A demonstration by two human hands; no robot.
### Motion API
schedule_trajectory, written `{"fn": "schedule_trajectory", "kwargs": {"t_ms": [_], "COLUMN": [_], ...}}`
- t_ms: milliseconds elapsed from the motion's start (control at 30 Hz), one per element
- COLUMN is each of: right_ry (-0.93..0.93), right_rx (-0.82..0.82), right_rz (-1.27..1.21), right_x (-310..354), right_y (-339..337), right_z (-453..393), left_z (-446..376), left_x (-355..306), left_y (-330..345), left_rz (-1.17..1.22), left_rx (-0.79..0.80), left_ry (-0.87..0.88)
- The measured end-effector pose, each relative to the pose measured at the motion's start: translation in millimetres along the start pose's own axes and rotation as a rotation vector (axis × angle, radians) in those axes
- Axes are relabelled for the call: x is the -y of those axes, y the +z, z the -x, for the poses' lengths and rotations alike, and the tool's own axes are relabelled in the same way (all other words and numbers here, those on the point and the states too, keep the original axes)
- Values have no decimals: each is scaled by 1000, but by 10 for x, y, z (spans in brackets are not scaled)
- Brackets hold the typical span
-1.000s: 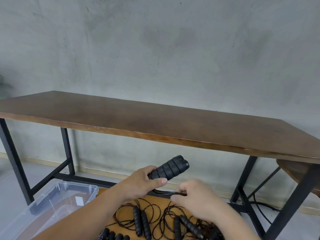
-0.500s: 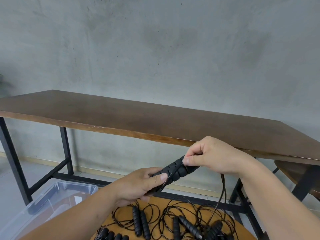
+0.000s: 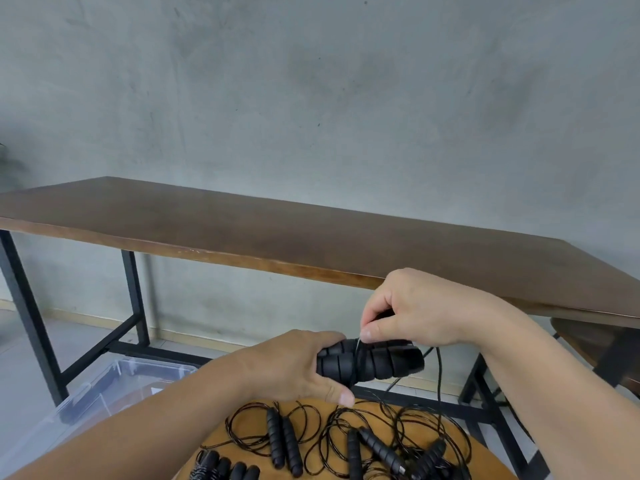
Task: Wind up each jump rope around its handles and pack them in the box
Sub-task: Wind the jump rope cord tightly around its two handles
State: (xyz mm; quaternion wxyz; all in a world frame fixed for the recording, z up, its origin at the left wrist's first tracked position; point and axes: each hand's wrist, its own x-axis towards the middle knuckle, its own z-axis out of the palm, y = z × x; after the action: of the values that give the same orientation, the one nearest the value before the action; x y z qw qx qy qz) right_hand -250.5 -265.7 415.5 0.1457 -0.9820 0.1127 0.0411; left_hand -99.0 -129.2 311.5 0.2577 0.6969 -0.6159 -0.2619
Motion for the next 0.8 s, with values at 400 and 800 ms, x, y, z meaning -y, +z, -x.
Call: {"fn": "schedule_trajectory", "kwargs": {"t_ms": [400, 800], "right_ry": [-116, -144], "right_rx": [158, 190], "right_rz": [-84, -153], "right_x": [123, 26], "right_y": [-65, -64], "right_z": [-308, -487], "left_z": [18, 89], "left_x": [-104, -238], "left_y": [93, 128], "left_rz": [-83, -30], "left_rx": [54, 10], "left_ry": [-44, -29]}}
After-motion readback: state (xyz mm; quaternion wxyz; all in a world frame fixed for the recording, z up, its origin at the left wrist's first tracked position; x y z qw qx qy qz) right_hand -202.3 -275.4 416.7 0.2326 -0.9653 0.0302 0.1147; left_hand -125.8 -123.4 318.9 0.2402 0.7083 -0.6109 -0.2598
